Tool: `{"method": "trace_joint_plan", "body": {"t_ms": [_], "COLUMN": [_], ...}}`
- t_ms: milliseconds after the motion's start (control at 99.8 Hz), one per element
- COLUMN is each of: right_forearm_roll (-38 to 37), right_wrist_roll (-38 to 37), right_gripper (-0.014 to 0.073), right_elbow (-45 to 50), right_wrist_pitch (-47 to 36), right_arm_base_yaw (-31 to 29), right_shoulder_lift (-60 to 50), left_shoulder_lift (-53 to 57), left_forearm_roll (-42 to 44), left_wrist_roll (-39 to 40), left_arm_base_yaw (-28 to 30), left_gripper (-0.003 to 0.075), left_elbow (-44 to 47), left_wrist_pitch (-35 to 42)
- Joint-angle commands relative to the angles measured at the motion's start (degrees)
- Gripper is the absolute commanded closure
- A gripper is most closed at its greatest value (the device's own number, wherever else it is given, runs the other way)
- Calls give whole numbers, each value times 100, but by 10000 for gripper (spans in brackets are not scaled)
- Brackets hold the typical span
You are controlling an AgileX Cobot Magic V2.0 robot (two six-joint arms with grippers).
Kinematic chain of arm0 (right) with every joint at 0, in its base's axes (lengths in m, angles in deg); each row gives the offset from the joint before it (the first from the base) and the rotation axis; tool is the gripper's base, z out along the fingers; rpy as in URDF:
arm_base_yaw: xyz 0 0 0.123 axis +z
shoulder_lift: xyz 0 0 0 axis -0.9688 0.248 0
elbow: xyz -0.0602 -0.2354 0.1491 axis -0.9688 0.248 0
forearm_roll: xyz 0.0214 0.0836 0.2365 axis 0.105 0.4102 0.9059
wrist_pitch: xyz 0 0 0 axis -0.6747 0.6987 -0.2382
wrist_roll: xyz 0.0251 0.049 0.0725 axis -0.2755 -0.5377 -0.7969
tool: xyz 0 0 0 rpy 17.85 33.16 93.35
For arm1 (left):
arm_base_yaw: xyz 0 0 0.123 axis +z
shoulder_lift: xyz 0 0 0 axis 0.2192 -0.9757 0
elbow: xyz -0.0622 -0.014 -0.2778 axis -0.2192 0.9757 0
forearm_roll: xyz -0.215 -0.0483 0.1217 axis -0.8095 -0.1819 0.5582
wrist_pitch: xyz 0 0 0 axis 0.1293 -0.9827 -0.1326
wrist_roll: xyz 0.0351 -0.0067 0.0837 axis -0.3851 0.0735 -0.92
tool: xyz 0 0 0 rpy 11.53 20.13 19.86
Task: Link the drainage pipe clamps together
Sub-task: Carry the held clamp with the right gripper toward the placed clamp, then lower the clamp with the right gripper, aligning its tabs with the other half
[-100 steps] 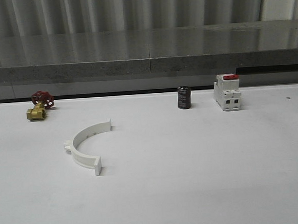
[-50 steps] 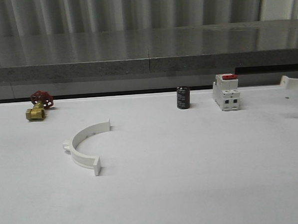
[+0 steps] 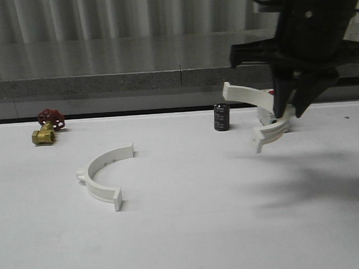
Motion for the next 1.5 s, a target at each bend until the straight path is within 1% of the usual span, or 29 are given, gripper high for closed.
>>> {"method": "trace_joint_plan", "body": {"t_ms": [0, 30, 80, 301, 621, 932, 1202, 1493], "right_forearm_roll": [-532, -583, -598, -616, -611, -562, -403, -363], "right_wrist_roll": [-827, -1034, -1162, -1167, -1194, -1382, -1388, -1606], "right_gripper": [531, 531, 531, 531, 531, 531, 531, 532], "right_elbow": [-209, -222, -294, -1147, -2251, -2647, -2663, -2663], "right_wrist_pitch": [-271, -305, -310, -34, 421, 440, 329, 185], "right_arm_base_yaw": [344, 435, 569, 993, 1234, 1369, 1369, 1369], "right_shoulder_lift": [-108, -56, 68, 774, 1696, 2098, 2188, 2188], "left_shoulder_lift": [-10, -10, -10, -10, -10, -10, -10, -10], "left_forearm_roll": [-55, -55, -55, -55, -55, -55, -55, -55], "left_wrist_roll": [-1, -1, -1, -1, -1, -1, -1, -1], "left_arm_base_yaw": [-1, -1, -1, -1, -1, -1, -1, -1], "left_gripper": [741, 741, 741, 741, 741, 741, 741, 741], "left_elbow": [-153, -153, -153, -153, -153, -153, -153, -153], "left_wrist_pitch": [471, 471, 471, 471, 471, 471, 471, 471]}}
